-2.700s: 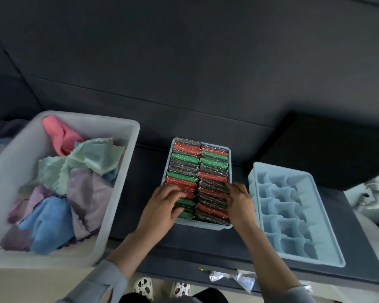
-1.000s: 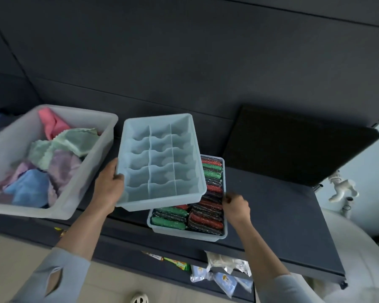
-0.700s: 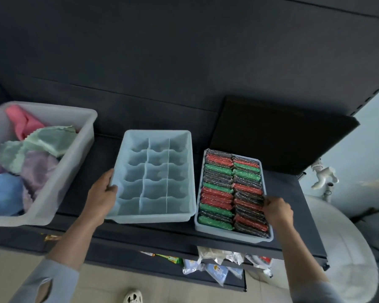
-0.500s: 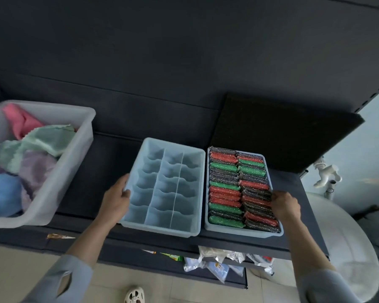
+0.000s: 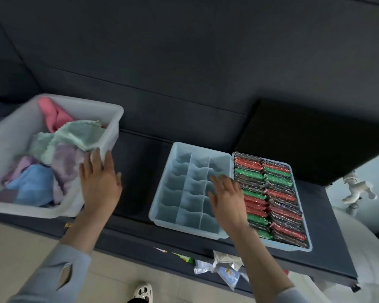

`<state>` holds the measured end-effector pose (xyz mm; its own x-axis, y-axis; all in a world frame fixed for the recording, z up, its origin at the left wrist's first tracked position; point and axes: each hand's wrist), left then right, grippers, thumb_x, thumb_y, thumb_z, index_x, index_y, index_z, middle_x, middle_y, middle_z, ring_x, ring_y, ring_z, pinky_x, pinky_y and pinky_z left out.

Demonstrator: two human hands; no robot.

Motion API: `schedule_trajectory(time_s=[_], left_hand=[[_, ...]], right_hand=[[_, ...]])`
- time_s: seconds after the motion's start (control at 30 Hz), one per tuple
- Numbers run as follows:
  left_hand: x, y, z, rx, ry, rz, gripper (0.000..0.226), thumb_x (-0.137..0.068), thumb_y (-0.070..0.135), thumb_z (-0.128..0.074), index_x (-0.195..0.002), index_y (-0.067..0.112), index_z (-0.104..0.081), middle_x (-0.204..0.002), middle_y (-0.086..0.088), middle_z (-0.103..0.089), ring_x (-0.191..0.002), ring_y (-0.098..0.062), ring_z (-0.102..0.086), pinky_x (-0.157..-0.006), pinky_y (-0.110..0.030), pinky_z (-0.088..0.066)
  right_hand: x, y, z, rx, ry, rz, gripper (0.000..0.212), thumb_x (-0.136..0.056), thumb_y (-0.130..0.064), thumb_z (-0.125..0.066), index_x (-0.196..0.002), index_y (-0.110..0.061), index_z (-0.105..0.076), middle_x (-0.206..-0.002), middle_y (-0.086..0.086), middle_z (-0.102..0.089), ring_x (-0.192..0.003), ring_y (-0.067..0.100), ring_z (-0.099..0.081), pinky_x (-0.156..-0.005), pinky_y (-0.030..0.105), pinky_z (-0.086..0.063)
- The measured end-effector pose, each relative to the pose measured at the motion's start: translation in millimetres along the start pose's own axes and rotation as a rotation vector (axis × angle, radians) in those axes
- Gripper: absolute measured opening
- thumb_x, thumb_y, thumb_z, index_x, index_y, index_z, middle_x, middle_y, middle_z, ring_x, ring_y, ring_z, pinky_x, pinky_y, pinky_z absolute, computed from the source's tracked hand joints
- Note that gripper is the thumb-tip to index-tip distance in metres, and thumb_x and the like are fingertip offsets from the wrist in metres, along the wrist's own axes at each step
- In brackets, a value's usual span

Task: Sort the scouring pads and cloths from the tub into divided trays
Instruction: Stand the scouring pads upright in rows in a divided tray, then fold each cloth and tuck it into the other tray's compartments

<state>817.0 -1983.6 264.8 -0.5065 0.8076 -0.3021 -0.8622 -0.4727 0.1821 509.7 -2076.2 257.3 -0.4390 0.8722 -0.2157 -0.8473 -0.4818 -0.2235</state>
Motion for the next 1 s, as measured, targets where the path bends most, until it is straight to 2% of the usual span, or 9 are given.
schedule_trajectory(time_s=[0.1,0.17,0.37,0.47,0.57,0.7,0.77,0.87,1.0], left_hand=[[-6.6,-27.5,9.4,-0.065,-0.245,0.226,0.072,-0.084,0.005,-0.065,-0.145,-0.009,-0.028,-0.135,-0.032,-0.044,-0.116,-0.051,-0.049,-0.091,-0.058,-0.045],[-8.2,-34.1,11.9,-0.088,-0.327,0.278,0.069,-0.089,0.006,-0.058,-0.148,-0.002,-0.023,-0.135,-0.024,-0.047,-0.115,-0.042,-0.054,-0.088,-0.050,-0.048],[4.1,0.5,12.8,0.060,-0.358,0.040,0.047,-0.096,0.017,-0.050,-0.139,0.004,-0.035,-0.123,-0.015,-0.057,-0.103,-0.034,-0.061,-0.080,-0.045,-0.052],[21.7,31.0,7.8,0.199,-0.374,-0.071,0.054,-0.100,0.031,-0.042,-0.146,0.006,-0.025,-0.123,-0.012,-0.055,-0.099,-0.028,-0.062,-0.079,-0.040,-0.053],[31.5,43.3,1.0,0.255,-0.365,-0.149,0.060,-0.101,0.030,-0.040,-0.149,0.004,-0.017,-0.126,-0.012,-0.053,-0.097,-0.026,-0.063,-0.075,-0.035,-0.053],[34.2,49.2,-3.2,0.264,-0.366,-0.246,0.063,-0.101,0.029,-0.041,-0.150,0.003,-0.012,-0.115,-0.008,-0.061,-0.089,-0.019,-0.065,-0.071,-0.031,-0.055],[32.9,50.6,-4.2,0.242,-0.385,-0.289,0.065,-0.101,0.029,-0.041,-0.151,0.003,-0.009,-0.117,-0.006,-0.061,-0.093,-0.018,-0.064,-0.073,-0.029,-0.052],[29.4,48.1,-2.5,0.233,-0.451,-0.309,0.067,-0.100,0.032,-0.041,-0.152,0.007,-0.006,-0.129,-0.007,-0.056,-0.102,-0.023,-0.063,-0.080,-0.035,-0.052],[17.2,37.1,5.8,0.237,-0.604,-0.318,0.069,-0.098,0.045,-0.042,-0.151,0.016,-0.010,-0.135,-0.009,-0.052,-0.108,-0.031,-0.061,-0.086,-0.042,-0.051]], right_hand=[[-3.3,-20.9,-21.9,0.112,-0.174,-0.035,0.050,-0.095,-0.040,-0.054,-0.141,-0.022,-0.049,-0.148,0.011,-0.044,-0.138,0.036,-0.037,-0.110,0.052,-0.031],[0.2,-21.3,-30.6,0.167,-0.233,-0.058,0.052,-0.098,-0.044,-0.046,-0.146,-0.024,-0.043,-0.155,0.009,-0.035,-0.145,0.035,-0.025,-0.115,0.052,-0.022],[8.1,-19.4,-36.0,0.179,-0.229,-0.116,0.049,-0.098,-0.041,-0.047,-0.143,-0.021,-0.047,-0.151,0.008,-0.041,-0.145,0.035,-0.026,-0.117,0.054,-0.023],[10.4,-21.8,-33.7,0.180,-0.221,-0.147,0.050,-0.100,-0.040,-0.043,-0.147,-0.024,-0.039,-0.156,0.005,-0.032,-0.147,0.035,-0.019,-0.119,0.050,-0.013],[13.7,-16.8,-32.3,0.189,-0.251,-0.172,0.052,-0.103,-0.030,-0.038,-0.153,-0.026,-0.024,-0.160,0.004,-0.020,-0.150,0.031,-0.007,-0.120,0.043,-0.001],[15.8,-12.0,-33.1,0.223,-0.259,-0.171,0.059,-0.101,-0.014,-0.044,-0.154,-0.027,-0.022,-0.161,0.006,-0.019,-0.150,0.030,-0.007,-0.121,0.041,0.000],[12.3,-12.8,-33.7,0.227,-0.264,-0.170,0.058,-0.100,-0.013,-0.045,-0.153,-0.025,-0.026,-0.159,0.006,-0.022,-0.150,0.030,-0.010,-0.121,0.042,-0.003],[-0.5,-18.4,-31.5,0.170,-0.232,-0.174,0.048,-0.099,-0.015,-0.048,-0.146,-0.019,-0.042,-0.153,0.009,-0.035,-0.146,0.034,-0.025,-0.120,0.048,-0.022],[-32.3,-42.2,-25.6,-0.013,-0.045,-0.150,0.041,-0.094,-0.009,-0.054,-0.134,-0.009,-0.055,-0.135,0.015,-0.055,-0.124,0.037,-0.051,-0.099,0.047,-0.047]])
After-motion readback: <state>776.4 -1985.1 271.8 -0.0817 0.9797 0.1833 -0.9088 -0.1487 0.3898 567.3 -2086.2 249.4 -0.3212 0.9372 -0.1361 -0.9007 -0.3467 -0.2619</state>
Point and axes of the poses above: each hand's wrist, its own x-axis away from the middle knuckle, its own z-axis out of the back of the hand, y = z × x
